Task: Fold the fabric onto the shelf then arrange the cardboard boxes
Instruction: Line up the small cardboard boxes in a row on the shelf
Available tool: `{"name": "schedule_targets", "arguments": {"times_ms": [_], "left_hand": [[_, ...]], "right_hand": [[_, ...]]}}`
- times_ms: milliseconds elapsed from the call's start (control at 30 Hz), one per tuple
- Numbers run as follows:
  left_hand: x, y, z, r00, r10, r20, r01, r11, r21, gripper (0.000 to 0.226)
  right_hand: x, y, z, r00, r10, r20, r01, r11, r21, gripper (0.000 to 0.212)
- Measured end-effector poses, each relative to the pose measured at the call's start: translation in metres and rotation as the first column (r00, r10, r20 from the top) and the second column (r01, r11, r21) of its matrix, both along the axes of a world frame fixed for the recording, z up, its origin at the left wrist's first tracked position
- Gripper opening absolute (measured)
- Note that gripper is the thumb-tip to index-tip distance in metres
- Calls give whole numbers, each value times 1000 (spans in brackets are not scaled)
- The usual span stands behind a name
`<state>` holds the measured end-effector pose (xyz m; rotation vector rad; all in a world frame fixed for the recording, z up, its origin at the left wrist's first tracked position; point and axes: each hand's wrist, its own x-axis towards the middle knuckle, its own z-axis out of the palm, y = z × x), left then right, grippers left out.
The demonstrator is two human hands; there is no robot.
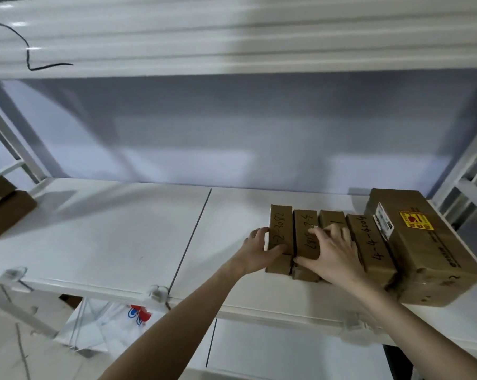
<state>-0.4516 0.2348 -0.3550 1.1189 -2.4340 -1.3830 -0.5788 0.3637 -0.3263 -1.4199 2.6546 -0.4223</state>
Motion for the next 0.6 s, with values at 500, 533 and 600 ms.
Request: {"name": "schedule_targets", "arguments": {"times_ms": [500,533,600], "left_hand": [[193,-136,89,921,342,-186,-384,879,-282,66],[214,-145,93,909,371,-193,-414,861,-294,66],[257,-164,101,879,430,-207,-476,823,-312,65]], "right_hand": [[118,-145,69,924,332,190,-277,923,-268,81],[133,-159,73,910,362,199,-302,912,-278,81],[166,-187,79,880,426,211,-357,885,-299,81]]}}
